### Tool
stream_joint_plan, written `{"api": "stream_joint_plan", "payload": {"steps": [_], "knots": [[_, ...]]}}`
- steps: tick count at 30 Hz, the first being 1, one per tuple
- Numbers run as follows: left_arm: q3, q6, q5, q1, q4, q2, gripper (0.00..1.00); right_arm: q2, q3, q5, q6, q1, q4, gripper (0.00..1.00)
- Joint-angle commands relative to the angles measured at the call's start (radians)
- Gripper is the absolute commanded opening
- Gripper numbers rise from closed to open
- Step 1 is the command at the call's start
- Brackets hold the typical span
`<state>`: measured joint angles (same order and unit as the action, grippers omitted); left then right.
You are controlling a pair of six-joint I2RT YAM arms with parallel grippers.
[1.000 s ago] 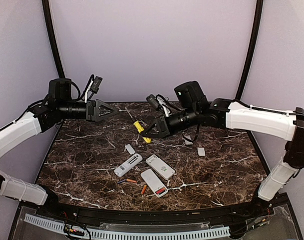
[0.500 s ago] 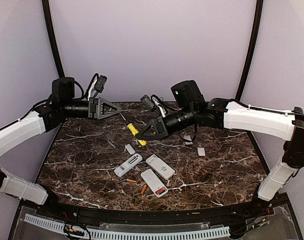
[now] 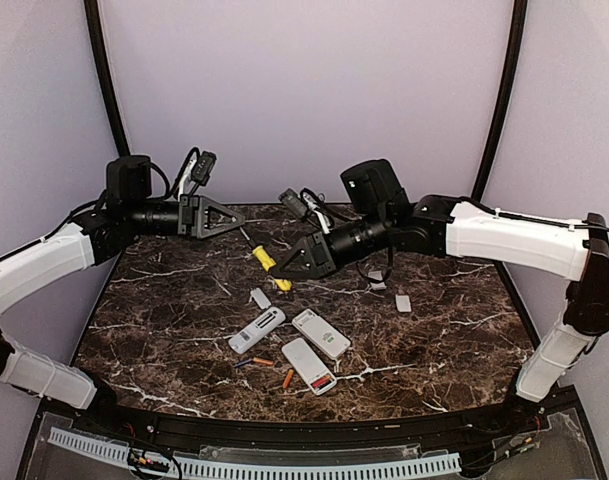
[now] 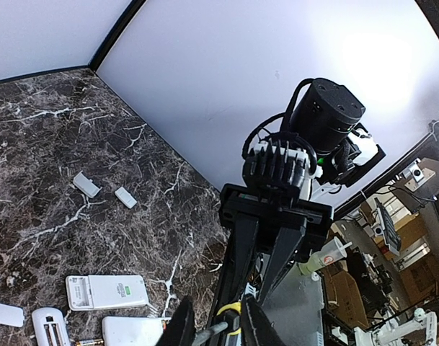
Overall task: Unload the batteries from the remote control
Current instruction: Pass from the right arm to the left
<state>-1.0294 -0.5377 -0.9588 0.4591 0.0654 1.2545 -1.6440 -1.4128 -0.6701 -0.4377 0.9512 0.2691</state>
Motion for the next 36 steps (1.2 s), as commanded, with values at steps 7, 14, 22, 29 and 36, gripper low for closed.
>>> {"api": "stream_joint_plan", "payload": {"steps": [7, 14, 22, 29, 36], "knots": [[0.026, -0.019, -0.056, 0.008, 0.028, 0.001, 0.19, -0.007, -0.029, 0.003, 0.007, 0.008, -0.058, 0.0], [0.032, -0.036, -0.066, 0.015, 0.044, 0.001, 0.16, -0.005, -0.022, 0.005, 0.002, 0.006, -0.078, 0.0], [0.034, -0.047, -0.074, 0.018, 0.058, 0.005, 0.09, -0.002, -0.012, 0.019, 0.0, 0.003, -0.086, 0.0], [0.034, -0.051, -0.074, 0.019, 0.062, 0.005, 0.01, 0.002, 0.001, 0.03, -0.005, -0.002, -0.091, 0.0], [0.044, -0.069, -0.037, 0.019, 0.087, -0.016, 0.0, 0.02, 0.026, 0.072, -0.021, -0.009, -0.111, 0.22]]}}
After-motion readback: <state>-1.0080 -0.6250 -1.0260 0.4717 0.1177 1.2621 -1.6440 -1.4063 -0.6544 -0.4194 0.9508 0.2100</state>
